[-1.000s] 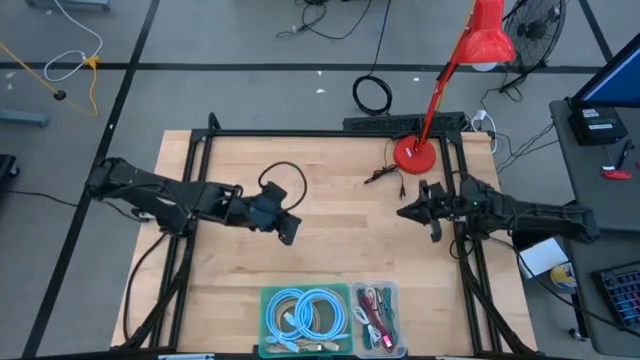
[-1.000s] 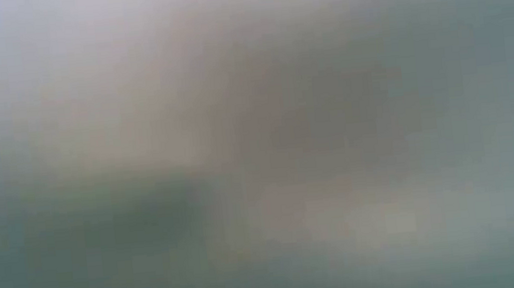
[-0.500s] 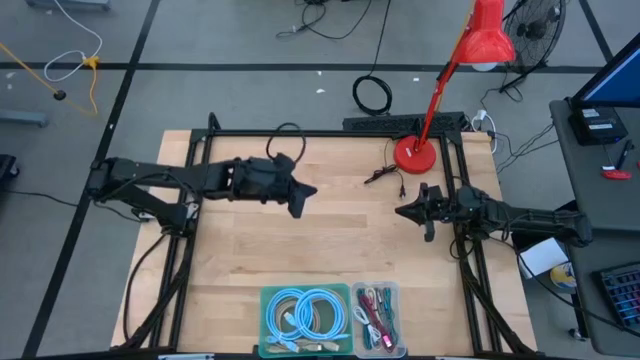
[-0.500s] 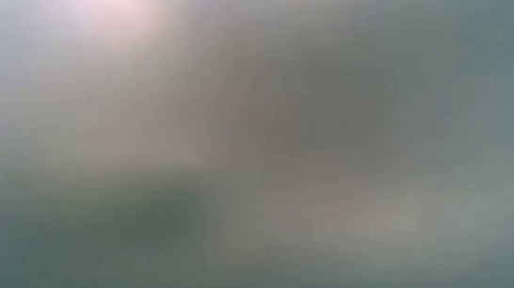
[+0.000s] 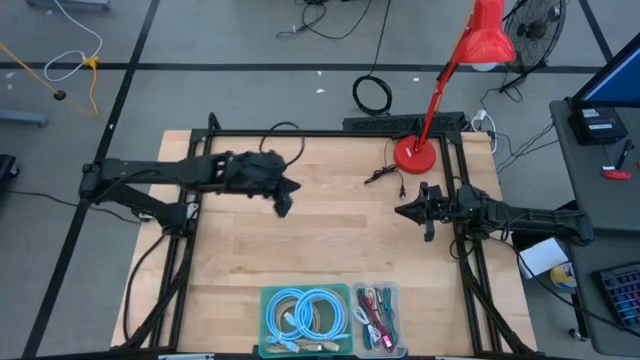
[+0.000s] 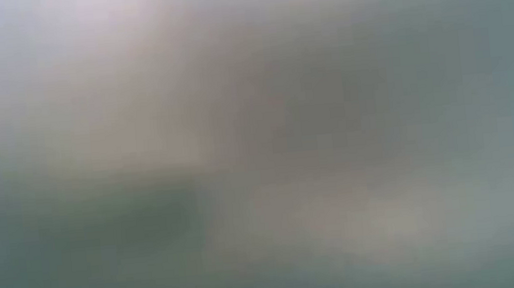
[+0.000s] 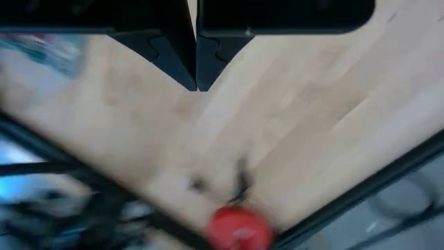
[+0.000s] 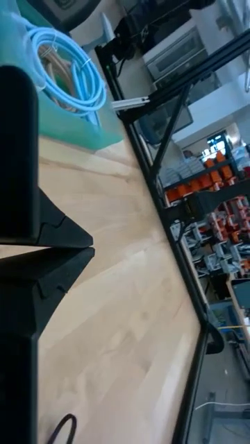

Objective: Pick & Place USB Port
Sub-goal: Return to Home Position

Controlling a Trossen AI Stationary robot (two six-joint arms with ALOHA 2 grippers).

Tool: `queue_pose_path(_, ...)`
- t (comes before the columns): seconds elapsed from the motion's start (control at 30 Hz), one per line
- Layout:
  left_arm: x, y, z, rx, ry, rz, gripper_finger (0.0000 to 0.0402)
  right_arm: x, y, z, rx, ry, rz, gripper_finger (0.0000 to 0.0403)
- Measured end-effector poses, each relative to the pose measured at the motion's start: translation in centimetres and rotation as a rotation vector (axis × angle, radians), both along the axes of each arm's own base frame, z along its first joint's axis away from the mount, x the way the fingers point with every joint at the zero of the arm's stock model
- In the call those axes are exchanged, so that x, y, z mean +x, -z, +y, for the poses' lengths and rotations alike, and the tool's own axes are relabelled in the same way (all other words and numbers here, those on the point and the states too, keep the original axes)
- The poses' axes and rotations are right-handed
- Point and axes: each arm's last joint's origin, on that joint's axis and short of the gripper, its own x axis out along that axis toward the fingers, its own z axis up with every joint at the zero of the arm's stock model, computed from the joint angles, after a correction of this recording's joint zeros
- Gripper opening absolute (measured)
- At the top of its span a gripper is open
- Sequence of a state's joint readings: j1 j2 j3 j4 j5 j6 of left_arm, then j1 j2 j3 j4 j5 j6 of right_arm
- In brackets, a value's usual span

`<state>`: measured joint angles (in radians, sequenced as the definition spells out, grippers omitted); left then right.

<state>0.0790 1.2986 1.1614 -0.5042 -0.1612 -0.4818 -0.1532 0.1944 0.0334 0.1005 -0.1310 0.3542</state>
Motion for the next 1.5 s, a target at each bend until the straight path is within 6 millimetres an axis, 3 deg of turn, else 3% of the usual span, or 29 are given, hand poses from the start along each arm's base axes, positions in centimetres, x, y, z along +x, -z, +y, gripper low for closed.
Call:
queue_pose_path(0.1, -2.0, -1.6, -1.6, 0.05, 0.049, -0.061, 0.0001, 0.0, 0.1, 0.0, 0.001, 0.0, 0.005, 0.0)
queue_pose_path(0.2, -5.7, -1.6, -2.8, 0.1, -0.03, -0.121, 0.0001, 0.0, 0.1, 0.0, 0.001, 0.0, 0.007, 0.0)
queue_pose_path(0.33, -11.2, 2.1, -4.1, 0.061, -0.153, -0.28, 0.0, 0.0, 0.1, 0.0, 0.002, 0.0, 0.01, 0.0)
queue_pose_path(0.5, -14.4, 7.2, -4.7, 0.033, -0.164, -0.638, 0.0, 0.0, 0.1, 0.0, 0.001, 0.0, 0.009, 0.0)
queue_pose_path(0.63, -15.4, 9.1, -4.9, 0.153, -0.035, -0.774, 0.0, 0.0, 0.1, 0.0, 0.001, 0.0, 0.008, 0.0)
queue_pose_path(0.83, -15.8, 10.7, -4.8, 0.383, 0.061, -0.671, 0.0, 0.0, 0.1, 0.0, 0.001, 0.0, 0.008, 0.0)
queue_pose_path(1.1, -15.6, 12.5, -4.7, 0.321, 0.186, -0.655, 0.0, 0.0, 0.1, 0.0, 0.001, 0.0, 0.007, 0.0)
queue_pose_path(1.5, -15.4, 14.2, -3.7, 0.298, 0.21, -0.56, 0.0, 0.0, 0.1, 0.0, 0.001, 0.0, 0.007, 0.0)
